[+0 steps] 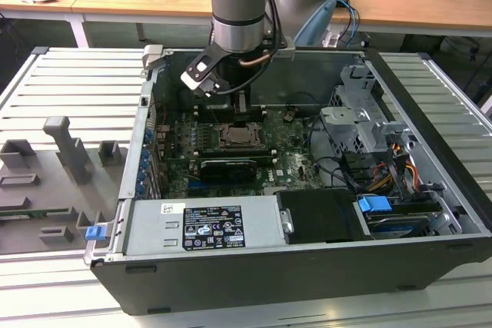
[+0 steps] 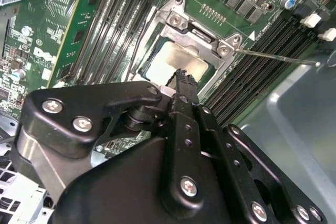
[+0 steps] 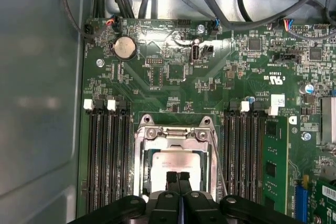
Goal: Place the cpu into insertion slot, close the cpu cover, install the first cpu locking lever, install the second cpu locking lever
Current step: 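Close the cpu cover, then install the first cpu locking lever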
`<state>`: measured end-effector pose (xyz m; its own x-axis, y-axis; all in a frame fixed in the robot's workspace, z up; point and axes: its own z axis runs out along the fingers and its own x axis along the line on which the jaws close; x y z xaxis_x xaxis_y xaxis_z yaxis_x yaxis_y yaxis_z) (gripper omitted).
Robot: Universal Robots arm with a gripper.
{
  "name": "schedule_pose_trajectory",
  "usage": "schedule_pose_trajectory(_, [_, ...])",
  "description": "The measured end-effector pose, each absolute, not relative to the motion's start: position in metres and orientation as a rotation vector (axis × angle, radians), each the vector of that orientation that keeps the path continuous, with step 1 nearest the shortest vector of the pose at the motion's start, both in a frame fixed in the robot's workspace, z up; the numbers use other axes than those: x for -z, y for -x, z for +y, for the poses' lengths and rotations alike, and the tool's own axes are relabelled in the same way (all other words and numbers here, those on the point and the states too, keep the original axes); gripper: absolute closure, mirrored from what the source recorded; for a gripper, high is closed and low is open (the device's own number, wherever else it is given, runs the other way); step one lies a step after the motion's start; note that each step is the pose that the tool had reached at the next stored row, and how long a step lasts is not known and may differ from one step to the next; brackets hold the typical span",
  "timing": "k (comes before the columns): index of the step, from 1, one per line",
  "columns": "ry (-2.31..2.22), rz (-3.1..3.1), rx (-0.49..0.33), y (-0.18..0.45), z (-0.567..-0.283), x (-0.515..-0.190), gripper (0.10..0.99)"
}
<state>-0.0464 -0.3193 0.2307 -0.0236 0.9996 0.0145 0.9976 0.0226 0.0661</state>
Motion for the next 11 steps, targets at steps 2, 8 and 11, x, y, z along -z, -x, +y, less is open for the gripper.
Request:
schedule_pose_trajectory(2, [-2.17,2.221,-0.089,0.0469,-0.3193,-0.2307,0.98])
schedule_pose_trajectory(8, [-2.169,2.221,-0.089,0.0479,-0.3194,-0.2309,0.98])
schedule_pose_trajectory(11, [-2.17,2.22,-0.089,0.0479,-0.3193,-0.2384,0.98])
